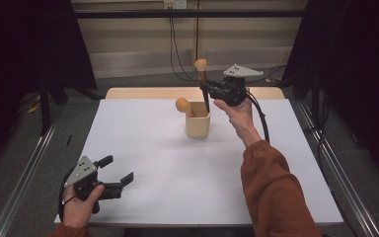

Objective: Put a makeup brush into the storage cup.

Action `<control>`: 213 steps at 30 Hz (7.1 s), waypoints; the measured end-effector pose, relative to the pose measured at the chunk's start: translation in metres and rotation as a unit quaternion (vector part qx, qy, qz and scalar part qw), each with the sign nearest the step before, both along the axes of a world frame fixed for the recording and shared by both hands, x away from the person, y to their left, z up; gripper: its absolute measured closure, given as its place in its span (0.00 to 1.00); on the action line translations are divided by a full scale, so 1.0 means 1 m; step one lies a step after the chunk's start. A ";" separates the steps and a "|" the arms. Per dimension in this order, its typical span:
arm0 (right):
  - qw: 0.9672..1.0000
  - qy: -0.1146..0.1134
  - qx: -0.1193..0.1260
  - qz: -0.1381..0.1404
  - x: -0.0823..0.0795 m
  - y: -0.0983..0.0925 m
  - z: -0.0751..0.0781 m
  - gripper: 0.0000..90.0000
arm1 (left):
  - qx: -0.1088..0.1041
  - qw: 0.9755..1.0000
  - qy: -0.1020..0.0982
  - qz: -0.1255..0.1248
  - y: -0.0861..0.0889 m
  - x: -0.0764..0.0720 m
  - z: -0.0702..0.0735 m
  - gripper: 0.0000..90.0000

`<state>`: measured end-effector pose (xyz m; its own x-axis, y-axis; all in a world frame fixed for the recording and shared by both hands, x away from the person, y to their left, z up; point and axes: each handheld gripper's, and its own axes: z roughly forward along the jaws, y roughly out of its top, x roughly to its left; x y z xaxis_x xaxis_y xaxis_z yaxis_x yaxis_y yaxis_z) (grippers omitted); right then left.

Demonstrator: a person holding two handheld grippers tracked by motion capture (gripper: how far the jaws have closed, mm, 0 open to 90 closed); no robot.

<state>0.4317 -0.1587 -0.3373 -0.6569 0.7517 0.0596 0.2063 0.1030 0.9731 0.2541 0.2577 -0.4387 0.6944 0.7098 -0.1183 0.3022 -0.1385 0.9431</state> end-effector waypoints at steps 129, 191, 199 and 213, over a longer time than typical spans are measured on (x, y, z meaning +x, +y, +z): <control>0.998 0.066 -0.011 -0.020 -0.014 -0.019 -0.078 0.31 | -0.009 1.000 0.005 0.002 -0.005 0.006 -0.001 0.03; 0.991 0.047 -0.010 -0.129 -0.132 -0.097 -0.101 0.02 | -0.009 1.000 -0.005 0.010 -0.001 -0.001 0.001 0.03; 0.989 0.047 -0.010 -0.139 -0.153 -0.110 -0.102 0.02 | -0.007 1.000 -0.003 0.011 0.000 -0.001 0.001 0.03; 0.984 0.055 -0.006 -0.171 -0.187 -0.133 -0.109 0.02 | -0.005 1.000 -0.003 0.014 0.000 -0.002 0.001 0.03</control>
<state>0.2443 -0.2916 -0.4459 -0.3561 0.9284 0.1064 0.3356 0.0207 0.9418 0.2519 0.2580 -0.4378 0.6748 0.7280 -0.1213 0.2995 -0.1199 0.9465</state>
